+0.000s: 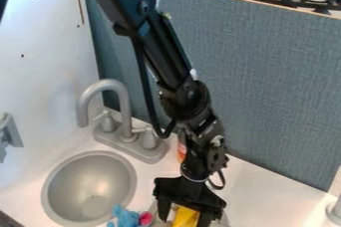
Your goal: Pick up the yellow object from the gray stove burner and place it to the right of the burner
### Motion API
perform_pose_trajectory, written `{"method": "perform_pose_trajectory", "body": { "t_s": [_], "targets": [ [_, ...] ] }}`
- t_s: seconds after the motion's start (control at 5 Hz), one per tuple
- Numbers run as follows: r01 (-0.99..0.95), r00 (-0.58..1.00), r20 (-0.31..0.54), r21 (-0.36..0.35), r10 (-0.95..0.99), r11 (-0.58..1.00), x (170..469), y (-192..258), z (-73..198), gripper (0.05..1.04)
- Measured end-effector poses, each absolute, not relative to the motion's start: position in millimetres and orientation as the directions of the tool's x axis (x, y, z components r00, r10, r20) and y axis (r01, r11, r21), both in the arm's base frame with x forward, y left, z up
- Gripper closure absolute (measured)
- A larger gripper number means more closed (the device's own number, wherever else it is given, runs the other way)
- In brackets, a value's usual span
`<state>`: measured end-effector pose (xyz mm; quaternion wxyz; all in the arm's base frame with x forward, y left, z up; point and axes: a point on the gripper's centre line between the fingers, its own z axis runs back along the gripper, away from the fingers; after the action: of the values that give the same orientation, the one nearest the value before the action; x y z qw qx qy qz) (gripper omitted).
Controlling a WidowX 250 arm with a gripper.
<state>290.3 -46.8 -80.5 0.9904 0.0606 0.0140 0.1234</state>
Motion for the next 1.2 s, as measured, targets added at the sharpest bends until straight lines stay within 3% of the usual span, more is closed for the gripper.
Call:
{"method": "perform_pose_trajectory", "body": {
  "t_s": [0.2, 0.4, 0.8, 1.0, 1.2],
  "targets": [
    [-0.238, 0.97, -0.016, 0.105, 0.241, 0.966, 292.1, -47.7, -86.0, 0.389],
    [-0.251, 0.967, -0.004, 0.095, 0.253, 0.963, 284.3, -46.7, -86.1, 0.523],
    [-0.22, 0.971, 0.115, 0.066, 0.212, 0.973, 277.6, -67.4, -33.1, 0.537],
    [-0.134, 0.981, 0.149, 0.037, 0.127, 0.99, 268.9, -114.1, -15.0, 0.537],
    [-0.086, 0.994, 0.062, -0.056, 0.09, 0.995, 270.6, -160.1, -21.5, 0.537]
  ]
}}
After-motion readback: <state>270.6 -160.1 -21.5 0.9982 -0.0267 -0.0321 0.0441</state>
